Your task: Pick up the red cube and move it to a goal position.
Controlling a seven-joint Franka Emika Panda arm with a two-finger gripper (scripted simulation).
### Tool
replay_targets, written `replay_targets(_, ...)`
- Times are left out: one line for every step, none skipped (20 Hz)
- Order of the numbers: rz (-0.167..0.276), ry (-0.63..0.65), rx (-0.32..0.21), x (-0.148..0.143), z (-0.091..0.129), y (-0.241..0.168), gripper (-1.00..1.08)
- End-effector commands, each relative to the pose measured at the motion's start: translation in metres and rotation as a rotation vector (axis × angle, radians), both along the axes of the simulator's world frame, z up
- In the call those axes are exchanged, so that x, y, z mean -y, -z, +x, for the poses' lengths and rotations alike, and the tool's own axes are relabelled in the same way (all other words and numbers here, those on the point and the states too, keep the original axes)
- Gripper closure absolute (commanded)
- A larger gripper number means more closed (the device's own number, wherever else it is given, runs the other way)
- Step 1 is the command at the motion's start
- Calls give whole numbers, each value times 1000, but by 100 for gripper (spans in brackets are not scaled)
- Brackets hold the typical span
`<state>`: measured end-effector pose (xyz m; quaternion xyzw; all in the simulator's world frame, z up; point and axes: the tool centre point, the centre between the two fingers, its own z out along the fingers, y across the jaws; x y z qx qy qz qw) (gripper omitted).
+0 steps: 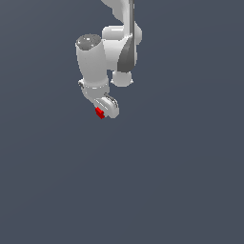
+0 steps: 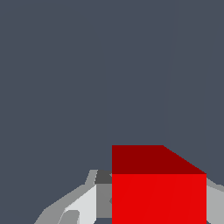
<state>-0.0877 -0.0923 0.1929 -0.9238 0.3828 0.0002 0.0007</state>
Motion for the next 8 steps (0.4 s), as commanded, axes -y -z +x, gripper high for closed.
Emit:
replay_targets(0, -1, 0, 4, -3, -6, 108)
replay_targets(-1, -1, 0, 5, -4, -7, 108)
replay_targets(-1, -1, 0, 6, -4, -8, 108)
replay_targets(-1, -1, 0, 6, -4, -8, 108)
replay_targets(-1, -1, 0, 6, -4, -8, 108)
replay_targets(-1, -1, 0, 5, -3, -8, 108)
replay_targets(-1, -1, 0, 5, -3, -8, 108)
replay_targets(-1, -1, 0, 5, -2, -7, 108)
